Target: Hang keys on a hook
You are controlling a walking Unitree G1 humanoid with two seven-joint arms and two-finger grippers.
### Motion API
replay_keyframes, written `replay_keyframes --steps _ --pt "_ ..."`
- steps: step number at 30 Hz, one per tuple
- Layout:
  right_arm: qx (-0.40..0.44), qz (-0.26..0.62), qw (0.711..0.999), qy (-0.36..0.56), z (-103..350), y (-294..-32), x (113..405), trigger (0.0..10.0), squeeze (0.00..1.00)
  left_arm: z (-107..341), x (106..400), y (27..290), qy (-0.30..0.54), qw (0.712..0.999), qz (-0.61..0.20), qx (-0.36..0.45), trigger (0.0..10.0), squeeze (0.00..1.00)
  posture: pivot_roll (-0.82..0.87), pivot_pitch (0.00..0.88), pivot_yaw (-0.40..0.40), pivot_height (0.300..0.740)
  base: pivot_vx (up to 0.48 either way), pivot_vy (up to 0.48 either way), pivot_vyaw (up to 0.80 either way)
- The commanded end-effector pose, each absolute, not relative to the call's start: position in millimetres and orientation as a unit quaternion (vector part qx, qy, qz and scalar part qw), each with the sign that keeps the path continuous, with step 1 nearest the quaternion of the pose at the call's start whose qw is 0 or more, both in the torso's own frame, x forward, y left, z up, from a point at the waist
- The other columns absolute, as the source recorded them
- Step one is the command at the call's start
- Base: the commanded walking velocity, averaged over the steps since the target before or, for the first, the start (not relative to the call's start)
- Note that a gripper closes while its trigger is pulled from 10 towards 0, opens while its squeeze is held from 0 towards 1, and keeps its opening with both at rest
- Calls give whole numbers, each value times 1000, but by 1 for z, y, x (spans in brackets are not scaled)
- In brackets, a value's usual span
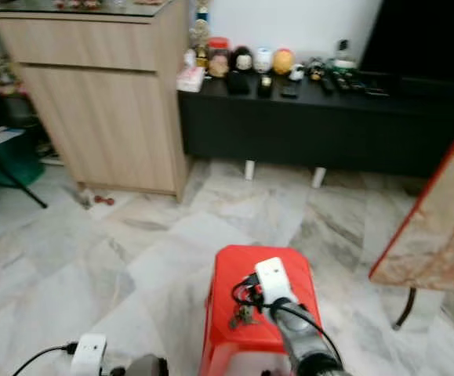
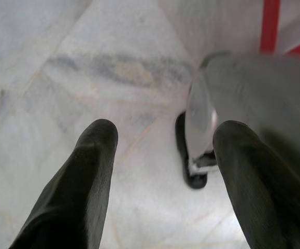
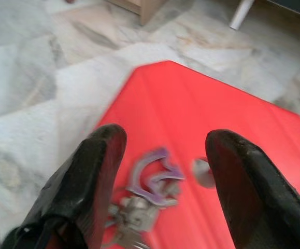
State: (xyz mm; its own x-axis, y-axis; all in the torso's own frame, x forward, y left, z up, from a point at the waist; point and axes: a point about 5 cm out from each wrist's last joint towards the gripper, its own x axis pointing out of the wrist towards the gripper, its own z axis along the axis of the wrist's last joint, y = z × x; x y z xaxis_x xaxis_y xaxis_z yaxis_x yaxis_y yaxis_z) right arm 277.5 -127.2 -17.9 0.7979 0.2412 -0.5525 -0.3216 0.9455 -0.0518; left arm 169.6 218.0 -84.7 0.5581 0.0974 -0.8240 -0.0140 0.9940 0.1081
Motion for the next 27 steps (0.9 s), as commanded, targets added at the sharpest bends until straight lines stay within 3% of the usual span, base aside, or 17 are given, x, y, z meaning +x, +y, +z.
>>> replay_keyframes --steps 1,11,16,27 --pt "-71 134 948 280 -17 -138 279 10000 0 -84 173 215 469 882 24 51 10000 0 61 0 -56 643 0 0 0" --pt "-81 134 947 281 -17 -139 279 10000 0 -83 175 214 465 884 24 48 10000 0 61 3 -55 643 0 0 0" --pt "-84 133 947 282 -17 -140 279 10000 0 -83 176 214 465 884 23 48 10000 0 61 7 -54 643 0 0 800" --pt "-81 130 947 281 -17 -139 279 10000 0 -81 179 213 459 887 21 50 10000 0 64 15 -57 643 0 0 0"
